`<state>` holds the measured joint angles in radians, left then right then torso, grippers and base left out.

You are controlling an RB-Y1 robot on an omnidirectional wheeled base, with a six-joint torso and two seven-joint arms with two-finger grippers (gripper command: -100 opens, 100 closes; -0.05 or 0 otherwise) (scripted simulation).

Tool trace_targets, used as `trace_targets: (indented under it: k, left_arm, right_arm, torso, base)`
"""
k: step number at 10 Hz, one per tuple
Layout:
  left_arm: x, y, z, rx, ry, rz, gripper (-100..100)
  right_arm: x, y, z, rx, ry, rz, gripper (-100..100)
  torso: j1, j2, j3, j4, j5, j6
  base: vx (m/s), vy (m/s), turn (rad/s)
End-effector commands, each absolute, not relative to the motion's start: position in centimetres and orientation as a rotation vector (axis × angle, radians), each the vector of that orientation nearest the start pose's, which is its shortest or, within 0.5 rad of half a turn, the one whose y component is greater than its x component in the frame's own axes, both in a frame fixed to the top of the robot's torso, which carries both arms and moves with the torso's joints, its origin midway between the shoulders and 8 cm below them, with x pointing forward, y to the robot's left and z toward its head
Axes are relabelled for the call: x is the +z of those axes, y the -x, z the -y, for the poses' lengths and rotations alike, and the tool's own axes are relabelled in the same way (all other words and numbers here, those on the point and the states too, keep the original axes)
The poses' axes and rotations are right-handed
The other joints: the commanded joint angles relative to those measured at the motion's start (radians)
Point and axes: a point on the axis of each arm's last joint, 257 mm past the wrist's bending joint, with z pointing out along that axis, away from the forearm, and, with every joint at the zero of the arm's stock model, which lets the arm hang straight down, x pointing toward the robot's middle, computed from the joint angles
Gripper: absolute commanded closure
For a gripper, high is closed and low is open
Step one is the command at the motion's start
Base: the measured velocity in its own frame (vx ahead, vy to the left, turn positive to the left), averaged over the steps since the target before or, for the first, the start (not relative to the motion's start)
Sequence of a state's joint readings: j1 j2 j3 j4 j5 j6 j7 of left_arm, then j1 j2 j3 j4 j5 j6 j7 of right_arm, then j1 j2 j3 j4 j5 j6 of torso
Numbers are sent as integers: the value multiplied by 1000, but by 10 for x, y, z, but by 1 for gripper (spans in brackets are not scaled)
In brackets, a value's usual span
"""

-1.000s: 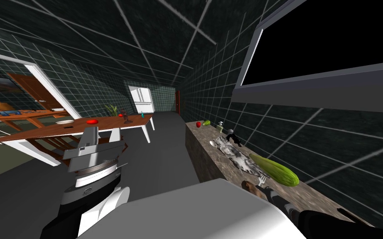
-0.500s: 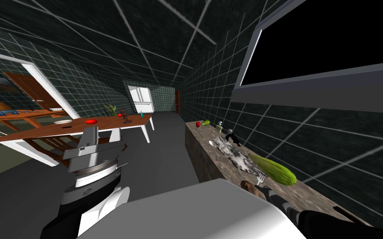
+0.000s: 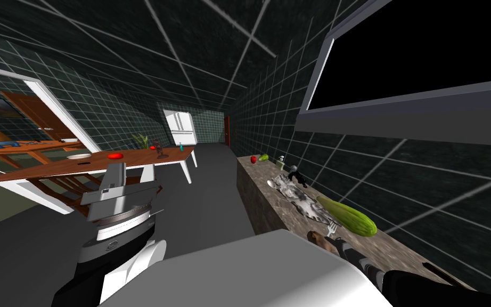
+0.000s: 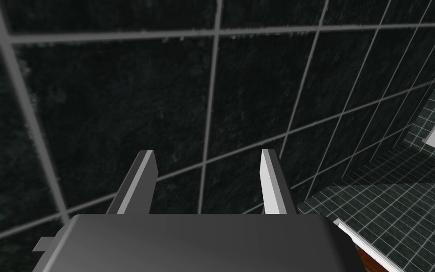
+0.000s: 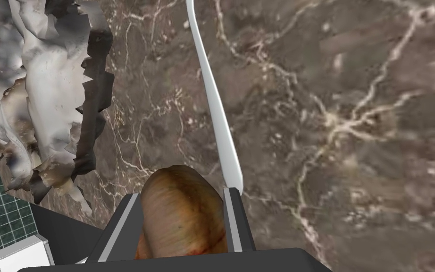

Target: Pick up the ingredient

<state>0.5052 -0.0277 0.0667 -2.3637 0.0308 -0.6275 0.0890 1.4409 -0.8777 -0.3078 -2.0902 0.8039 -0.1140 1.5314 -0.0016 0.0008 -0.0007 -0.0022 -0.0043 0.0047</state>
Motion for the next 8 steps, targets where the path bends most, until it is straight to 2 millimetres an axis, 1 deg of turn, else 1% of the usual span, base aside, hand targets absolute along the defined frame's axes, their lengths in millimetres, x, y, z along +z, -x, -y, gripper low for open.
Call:
trace_targets:
  k: [1, 2, 3, 7, 8]
  left_arm:
    - [81, -295, -296, -1376, 537, -410, 0]
    - [81, -295, -296, -1376, 537, -410, 0]
    - [81, -295, -296, -1376, 537, -410, 0]
    - [81, -295, -296, -1376, 537, -410, 0]
    - [81, -295, -296, -1376, 537, -410, 0]
  right_arm:
    - [-306, -95, 493, -829, 1816, -1847, 100]
    - [-306, -95, 493, -826, 1809, -1852, 100]
    - [-302, -102, 488, -846, 1801, -1839, 100]
    - [-303, -101, 489, -841, 1808, -1847, 100]
    - [-297, -109, 484, -864, 1797, -1830, 100]
  torso:
    - [0, 0, 0, 0, 0, 0]
    - [0, 0, 0, 0, 0, 0]
    - [1, 0, 0, 0, 0, 0]
    - [0, 0, 0, 0, 0, 0]
    - [1, 0, 0, 0, 1, 0]
  base:
    - [0, 0, 0]
    - [0, 0, 0]
    - [-15, -14, -33]
    - [-7, -9, -3]
    - [-12, -20, -32]
